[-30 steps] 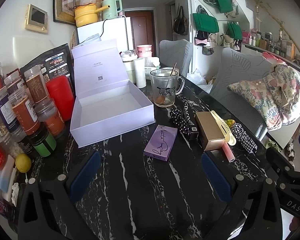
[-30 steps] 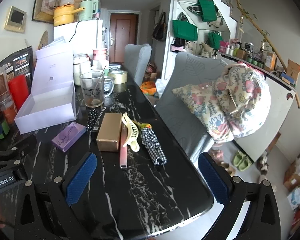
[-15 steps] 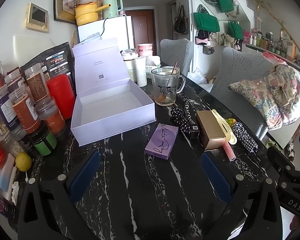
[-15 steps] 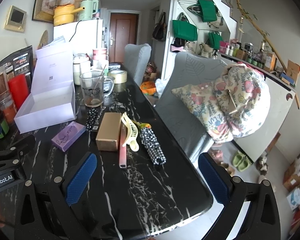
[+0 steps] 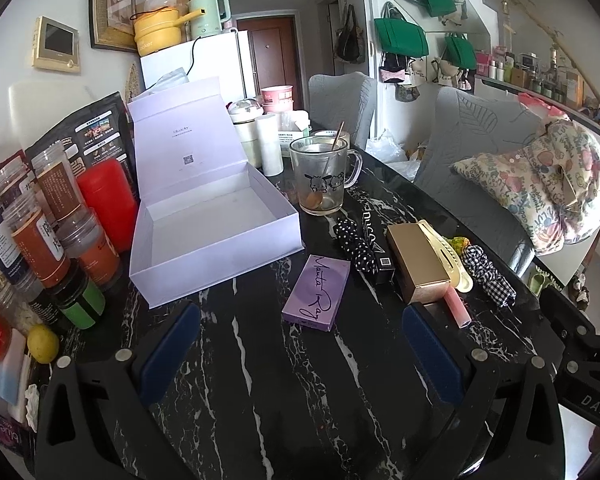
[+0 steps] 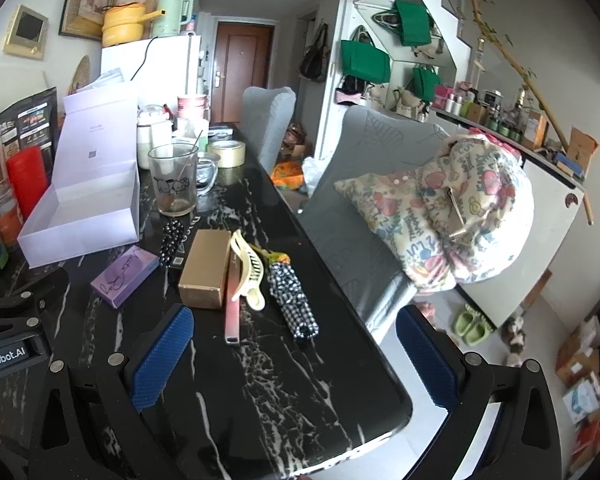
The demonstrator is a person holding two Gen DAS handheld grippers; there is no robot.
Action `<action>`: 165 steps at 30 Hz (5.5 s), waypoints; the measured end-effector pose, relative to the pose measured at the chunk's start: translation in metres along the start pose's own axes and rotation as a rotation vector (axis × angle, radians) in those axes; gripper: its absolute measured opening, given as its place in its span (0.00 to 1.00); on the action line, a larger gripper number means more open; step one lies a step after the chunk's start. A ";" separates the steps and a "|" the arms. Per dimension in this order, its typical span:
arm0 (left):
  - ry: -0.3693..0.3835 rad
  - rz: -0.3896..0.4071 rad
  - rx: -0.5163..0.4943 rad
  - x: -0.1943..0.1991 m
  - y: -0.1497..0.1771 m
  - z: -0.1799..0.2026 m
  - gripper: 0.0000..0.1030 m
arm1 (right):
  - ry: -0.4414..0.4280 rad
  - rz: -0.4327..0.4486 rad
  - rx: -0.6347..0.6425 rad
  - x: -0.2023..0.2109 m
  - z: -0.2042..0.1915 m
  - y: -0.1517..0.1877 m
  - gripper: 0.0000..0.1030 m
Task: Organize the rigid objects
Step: 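Grasp the purple palette with the left gripper while the right gripper grasps the checkered umbrella, then carry the palette with the left gripper while the right gripper carries the umbrella into the white box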
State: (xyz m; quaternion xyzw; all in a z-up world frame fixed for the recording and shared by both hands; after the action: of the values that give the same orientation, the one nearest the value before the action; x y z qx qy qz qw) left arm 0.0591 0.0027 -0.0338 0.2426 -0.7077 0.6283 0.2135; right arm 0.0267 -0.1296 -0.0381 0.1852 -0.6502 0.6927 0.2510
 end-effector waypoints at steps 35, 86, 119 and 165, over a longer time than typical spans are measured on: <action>0.107 -0.254 -0.038 -0.137 0.003 0.009 0.97 | -0.174 -0.125 -0.077 -0.091 0.009 -0.003 1.00; 0.209 -0.191 -0.003 -0.111 0.008 -0.025 0.49 | -0.197 -0.123 -0.020 -0.094 -0.001 0.001 0.17; 0.018 -0.087 0.162 -0.064 -0.023 -0.141 0.49 | -0.485 -0.061 0.193 -0.073 -0.135 -0.049 0.17; -0.009 -0.036 0.192 -0.164 -0.150 -0.194 0.49 | -0.540 -0.041 0.291 -0.165 -0.241 -0.174 0.17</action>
State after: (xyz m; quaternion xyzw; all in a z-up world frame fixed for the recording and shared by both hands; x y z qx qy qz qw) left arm 0.2797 0.1934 0.0075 0.2772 -0.6408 0.6882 0.1974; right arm 0.2791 0.0976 -0.0147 0.4099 -0.5835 0.6990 0.0539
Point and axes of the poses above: each gripper's, at about its wrist camera, not at the fingertips, and x roughly against the way its jaws point, z to its right, y to its underside, the point moved 6 cm from there along -x, roughly the way its jaws point, and after that the axes turned 4 degrees about -y, right-handed, at the moved point
